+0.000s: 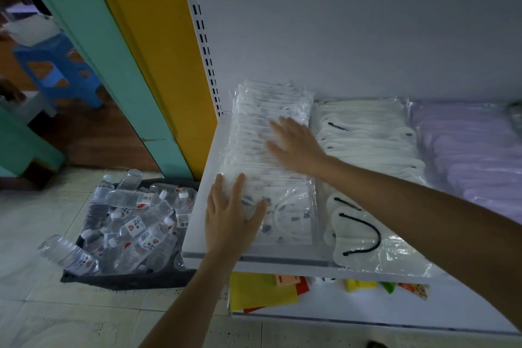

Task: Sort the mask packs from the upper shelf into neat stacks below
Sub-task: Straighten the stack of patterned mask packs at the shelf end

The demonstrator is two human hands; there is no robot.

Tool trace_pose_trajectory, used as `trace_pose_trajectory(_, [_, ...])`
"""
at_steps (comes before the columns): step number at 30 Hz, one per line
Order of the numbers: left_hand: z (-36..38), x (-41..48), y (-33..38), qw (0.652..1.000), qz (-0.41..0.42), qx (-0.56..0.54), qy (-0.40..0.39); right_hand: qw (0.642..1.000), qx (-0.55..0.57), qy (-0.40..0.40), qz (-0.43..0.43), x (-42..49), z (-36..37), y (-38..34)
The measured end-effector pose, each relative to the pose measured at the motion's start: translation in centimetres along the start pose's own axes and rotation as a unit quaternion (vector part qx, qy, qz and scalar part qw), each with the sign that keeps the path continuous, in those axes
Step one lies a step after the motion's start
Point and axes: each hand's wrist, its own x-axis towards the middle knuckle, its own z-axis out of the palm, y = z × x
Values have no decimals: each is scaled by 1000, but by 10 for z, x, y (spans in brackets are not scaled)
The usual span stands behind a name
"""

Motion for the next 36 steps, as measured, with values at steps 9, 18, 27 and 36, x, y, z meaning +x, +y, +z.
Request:
trace_pose_trajectory(9, [8,-3,-2,999,-6,41,4,987,-142,74,-27,68,-57,45])
trace_pose_trajectory(18, [9,-4,-3,999,-5,52,8,980,-164,107,39,54,-47,53])
trace_pose_trajectory(27, [8,-5,-1,998,-7,58,0,984,-174,-13,-41,76,-31,-1])
trace_pose_trajectory(36, [7,-6,0,999,-22,45,-9,994,-100,-52,-6,64,-14,-7])
